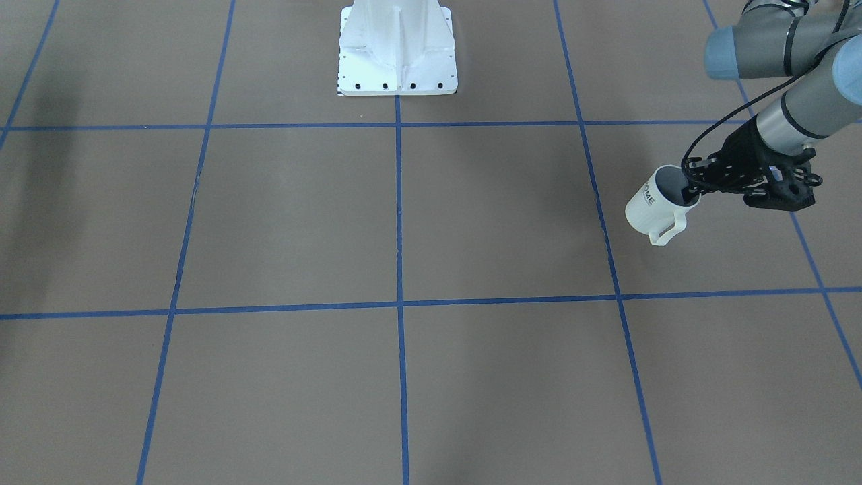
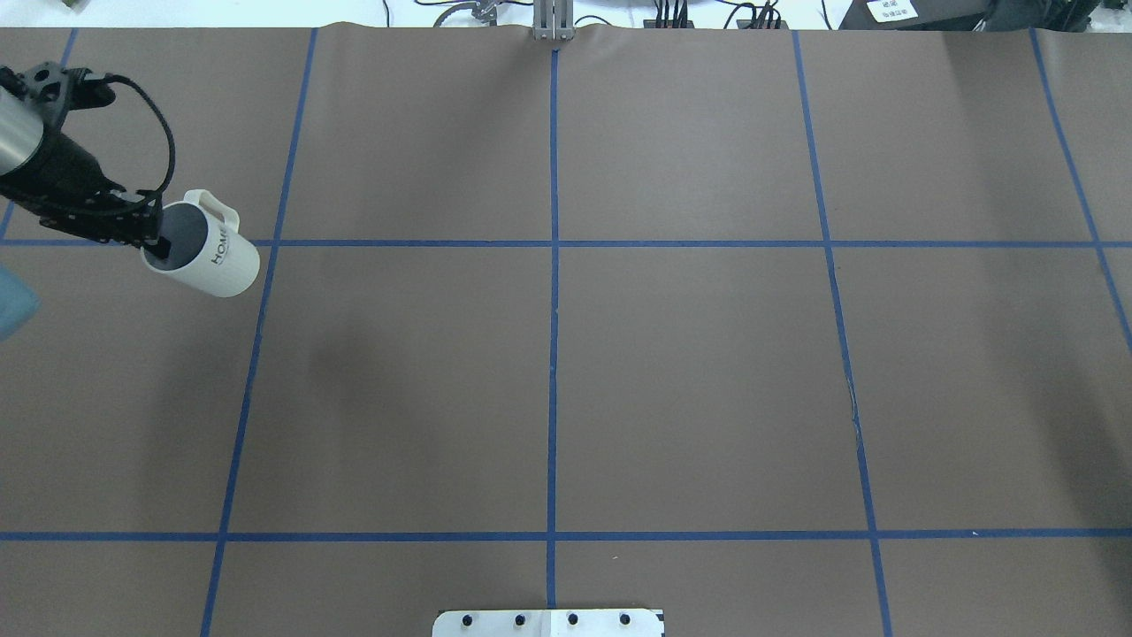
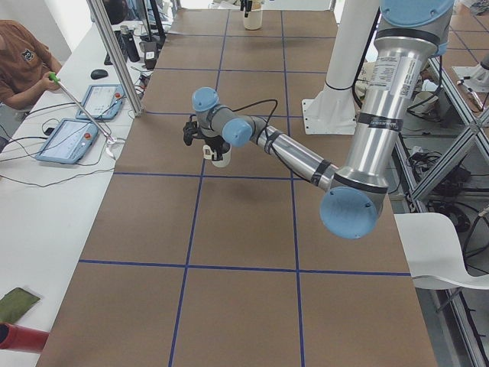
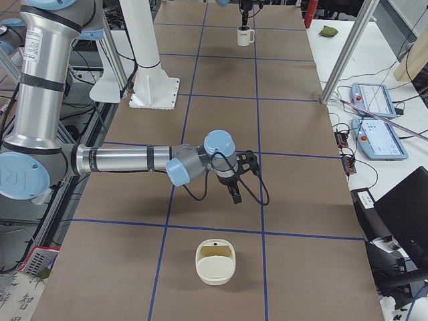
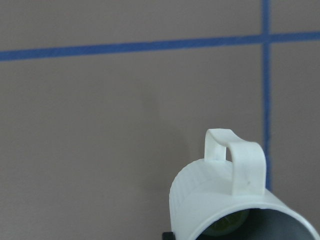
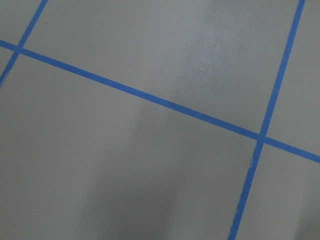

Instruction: Left arm hands cup to right arm to dump lemon

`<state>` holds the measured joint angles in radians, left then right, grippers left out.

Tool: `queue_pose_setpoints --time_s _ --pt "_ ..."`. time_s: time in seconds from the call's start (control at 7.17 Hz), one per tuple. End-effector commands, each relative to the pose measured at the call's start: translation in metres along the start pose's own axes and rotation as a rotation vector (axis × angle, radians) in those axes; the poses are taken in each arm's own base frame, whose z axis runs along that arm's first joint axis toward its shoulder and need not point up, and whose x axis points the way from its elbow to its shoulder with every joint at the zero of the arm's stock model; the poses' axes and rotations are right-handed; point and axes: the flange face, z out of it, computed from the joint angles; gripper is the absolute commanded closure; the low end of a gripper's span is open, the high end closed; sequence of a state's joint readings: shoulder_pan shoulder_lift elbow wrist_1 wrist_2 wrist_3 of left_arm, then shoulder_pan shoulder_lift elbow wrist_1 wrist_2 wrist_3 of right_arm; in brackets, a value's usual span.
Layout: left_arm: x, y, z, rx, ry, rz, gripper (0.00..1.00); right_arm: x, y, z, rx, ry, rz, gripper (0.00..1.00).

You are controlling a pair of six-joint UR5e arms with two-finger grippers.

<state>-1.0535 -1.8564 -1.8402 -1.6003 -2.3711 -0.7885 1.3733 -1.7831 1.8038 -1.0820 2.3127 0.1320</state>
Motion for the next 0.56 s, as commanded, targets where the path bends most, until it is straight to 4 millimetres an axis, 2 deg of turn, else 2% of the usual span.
queue_pose_setpoints --time_s 0.0,0.14,0.28,0.42 --pt "0.094 -0.018 -0.006 -0.01 0.029 -0.12 1.0 -0.018 -0.015 -0.002 0.086 -0.038 0.018 0.0" --pt "0.135 -0.02 0.005 -0.032 0.04 -0.197 1.0 -0.059 -0.034 0.018 0.125 -0.099 0.021 0.0" --pt "0.182 -0.031 0.015 -0.05 0.047 -0.272 1.0 -0.094 -0.048 0.028 0.167 -0.153 0.124 0.0" --pt "0.209 -0.038 0.014 -0.056 0.053 -0.342 1.0 -0.132 -0.056 0.04 0.225 -0.205 0.066 0.0"
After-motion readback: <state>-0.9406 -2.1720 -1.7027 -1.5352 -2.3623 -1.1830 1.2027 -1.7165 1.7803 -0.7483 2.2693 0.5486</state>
